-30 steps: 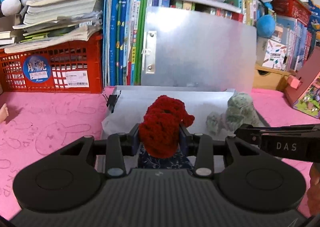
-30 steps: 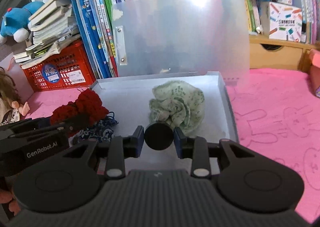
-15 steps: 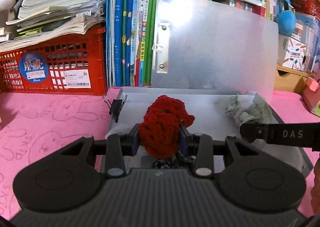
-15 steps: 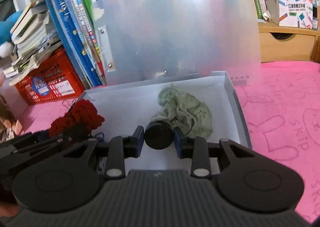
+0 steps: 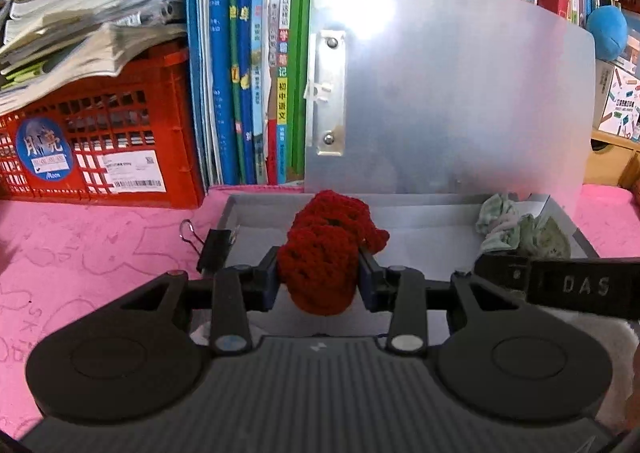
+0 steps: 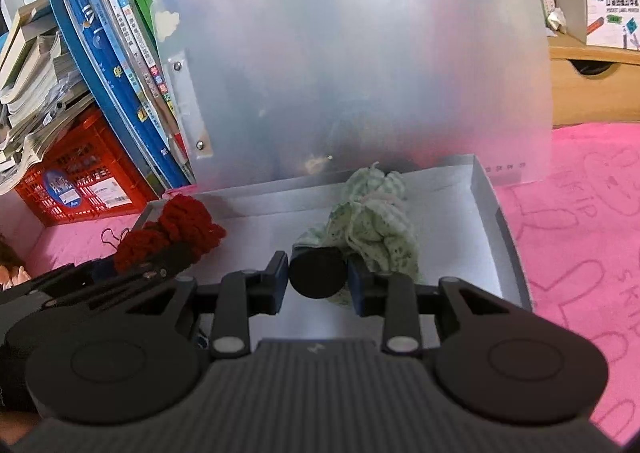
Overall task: Organize objects
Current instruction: 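Lift and carry the red knit item into the white box with the left tool, then open the left tool to drop the red knit item in the box, then move both tools back to the lavender plush and white tissue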
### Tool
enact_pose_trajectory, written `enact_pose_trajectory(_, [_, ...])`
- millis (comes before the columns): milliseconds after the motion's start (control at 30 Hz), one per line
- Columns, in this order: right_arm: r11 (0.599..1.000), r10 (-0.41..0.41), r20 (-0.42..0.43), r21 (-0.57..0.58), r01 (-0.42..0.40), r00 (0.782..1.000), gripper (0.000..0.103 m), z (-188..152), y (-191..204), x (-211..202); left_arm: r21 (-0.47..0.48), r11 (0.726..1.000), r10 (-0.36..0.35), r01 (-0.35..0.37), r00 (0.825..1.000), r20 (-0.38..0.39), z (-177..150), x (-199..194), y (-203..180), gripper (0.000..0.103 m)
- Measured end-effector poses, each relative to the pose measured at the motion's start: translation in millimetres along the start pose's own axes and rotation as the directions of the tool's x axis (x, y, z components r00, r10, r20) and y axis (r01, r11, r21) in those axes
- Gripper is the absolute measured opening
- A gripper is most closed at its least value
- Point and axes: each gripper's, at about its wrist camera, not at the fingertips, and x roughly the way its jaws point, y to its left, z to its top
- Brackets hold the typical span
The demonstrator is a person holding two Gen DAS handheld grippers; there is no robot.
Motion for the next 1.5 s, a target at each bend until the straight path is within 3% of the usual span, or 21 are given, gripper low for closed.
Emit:
enact_pose_trajectory(333, [0.999, -0.011, -0.015, -0.030, 0.011, 1.000, 0.040, -6.6, -1.4, 10.5, 0.008, 0.999, 0.038, -0.038, 0.991, -0.128, 1.0, 16.9, -2.4, 0.045])
enact_pose_trajectory(500, [1.000, 0.004, -0.010, -0.011, -0.005, 1.000, 0.056, -6.9, -3.4, 6.0, 0.017, 0.999, 0.039, -0.037, 0.990, -0.136, 1.3, 16.1, -4.3, 0.049])
enact_pose_trajectory(733, [1.000, 0.011, 0.019, -0.027, -0.011, 1.000, 0.063, -3.6, 0.5, -16.9, 0.024, 0.999, 0.040, -0.038, 0.996, -0.085, 5.6, -4.3, -4.9, 0.066])
enact_pose_trajectory(933, [0.999, 0.032, 0.064, -0.043, -0.030, 0.997, 0.065, -3.1, 2.4, -53.1, 0.049, 0.998, 0.052, -0.050, 0.998, -0.027, 10.4, -36.2, -4.2, 0.068])
enact_pose_trajectory(1233, [0.992, 0.081, 0.108, -0.108, -0.069, 0.991, 0.066, -23.7, 0.3, -108.9, 0.064, 0.997, -0.037, 0.033, 0.998, 0.057, 2.0, -106.1, -4.7, 0.070])
enact_pose_trajectory(1500, [0.978, 0.139, 0.120, -0.170, -0.118, 0.983, 0.067, -60.6, 1.4, -152.8, 0.084, 0.989, -0.126, 0.119, 0.987, 0.095, -28.5, -163.1, -4.7, 0.072])
